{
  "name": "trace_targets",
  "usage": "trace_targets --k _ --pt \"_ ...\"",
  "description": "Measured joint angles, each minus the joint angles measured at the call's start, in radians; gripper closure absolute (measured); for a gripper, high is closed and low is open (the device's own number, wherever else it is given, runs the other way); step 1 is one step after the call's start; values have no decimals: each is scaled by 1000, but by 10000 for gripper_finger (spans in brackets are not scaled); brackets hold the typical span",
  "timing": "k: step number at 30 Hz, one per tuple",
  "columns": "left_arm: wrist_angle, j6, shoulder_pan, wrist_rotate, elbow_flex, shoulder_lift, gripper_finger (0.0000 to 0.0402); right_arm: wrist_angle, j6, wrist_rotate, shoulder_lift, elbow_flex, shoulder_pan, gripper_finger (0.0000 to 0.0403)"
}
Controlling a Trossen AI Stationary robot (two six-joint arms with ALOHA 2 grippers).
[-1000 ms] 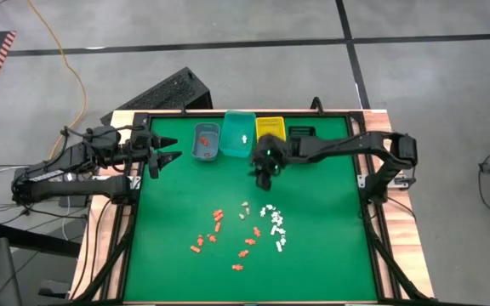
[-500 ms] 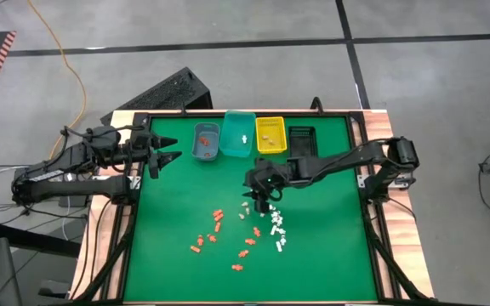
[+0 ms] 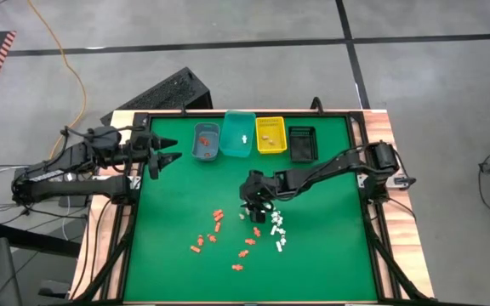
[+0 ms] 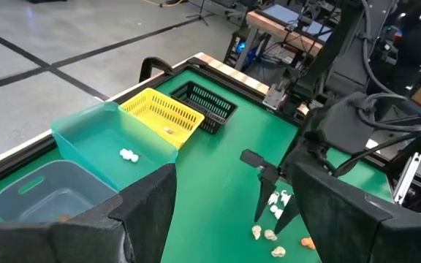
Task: Sort Halloween decoration
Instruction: Put the white skull toy into the yellow bin
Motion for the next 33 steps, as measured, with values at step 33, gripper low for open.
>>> trace_targets --k 33 --pt "-8 5 0 0 0 0 141 -34 51 28 93 2 -15 323"
